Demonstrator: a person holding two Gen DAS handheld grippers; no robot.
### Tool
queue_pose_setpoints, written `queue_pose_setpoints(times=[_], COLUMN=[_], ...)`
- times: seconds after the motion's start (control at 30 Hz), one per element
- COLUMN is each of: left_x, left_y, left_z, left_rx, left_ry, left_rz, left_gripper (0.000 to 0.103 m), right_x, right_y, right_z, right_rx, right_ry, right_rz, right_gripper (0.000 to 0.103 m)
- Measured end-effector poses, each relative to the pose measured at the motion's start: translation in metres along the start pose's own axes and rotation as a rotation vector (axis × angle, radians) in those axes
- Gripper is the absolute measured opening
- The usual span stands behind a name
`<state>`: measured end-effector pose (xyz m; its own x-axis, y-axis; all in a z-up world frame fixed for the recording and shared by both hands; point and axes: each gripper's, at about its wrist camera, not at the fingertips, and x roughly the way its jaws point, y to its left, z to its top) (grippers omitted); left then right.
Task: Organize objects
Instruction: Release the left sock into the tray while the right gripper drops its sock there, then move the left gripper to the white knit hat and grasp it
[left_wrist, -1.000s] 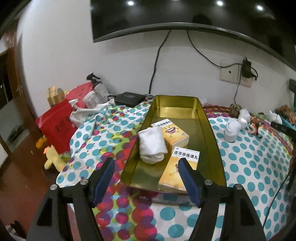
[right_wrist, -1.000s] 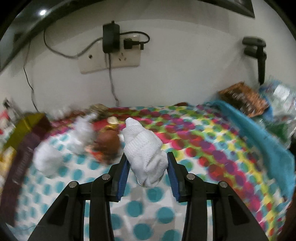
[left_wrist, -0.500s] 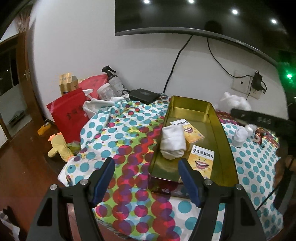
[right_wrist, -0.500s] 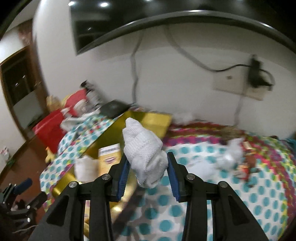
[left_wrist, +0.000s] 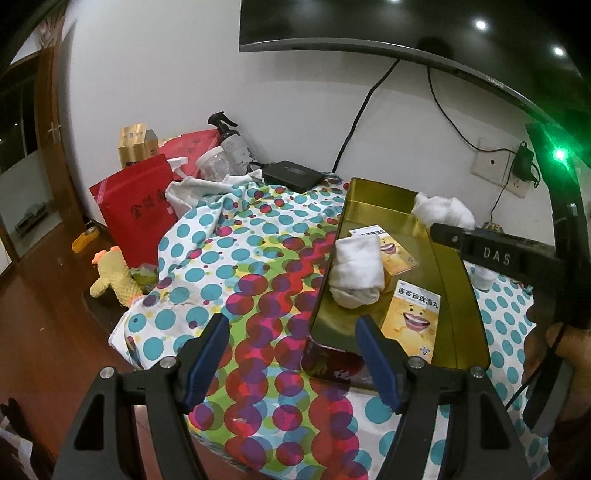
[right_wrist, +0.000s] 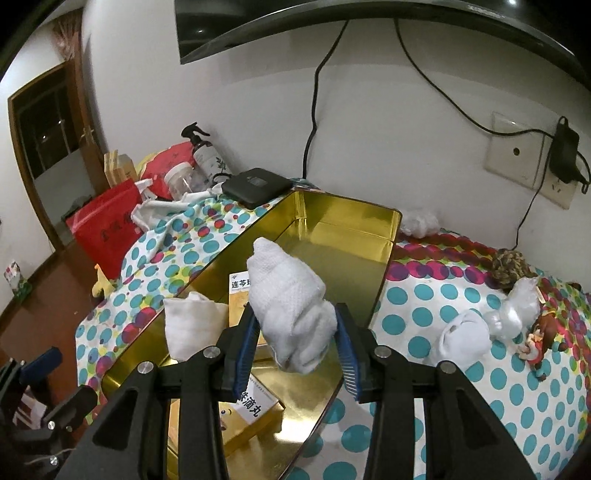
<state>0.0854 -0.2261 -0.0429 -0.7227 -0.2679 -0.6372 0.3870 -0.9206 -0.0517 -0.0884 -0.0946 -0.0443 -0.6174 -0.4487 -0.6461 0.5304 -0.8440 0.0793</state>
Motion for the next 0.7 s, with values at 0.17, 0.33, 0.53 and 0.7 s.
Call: queue_pose_setpoints(times=[0.17, 0.33, 0.53, 0.7], left_x=[0.001, -0.001, -0.001, 0.017], left_y=[-0.014, -0.048, -0.114, -0.177], left_z=[0.010, 0.025, 0.036, 0.031], left_rx=[0.012, 0.056, 0.161, 0.255], left_ry=[-0.004, -0.007, -0.046, 0.001], left_rz=[-0.041, -0.090, -0.175, -0.249], left_gripper=[0.073, 0.073, 0.073, 0.073], right_x=[-0.015, -0.047, -0.072, -0.084], right_y=[-0.001, -0.021, -0.089, -0.156], right_z=[0.000, -0.004, -0.033, -0.068], right_rx=[-0.014, -0.034, 0.007, 0.107], right_ry=[-0.083, -0.200, -0.231, -0.185], right_rz=[0.032, -0.070, -0.273, -0.387], right_gripper=[0.091, 0.093, 0.094, 0.094])
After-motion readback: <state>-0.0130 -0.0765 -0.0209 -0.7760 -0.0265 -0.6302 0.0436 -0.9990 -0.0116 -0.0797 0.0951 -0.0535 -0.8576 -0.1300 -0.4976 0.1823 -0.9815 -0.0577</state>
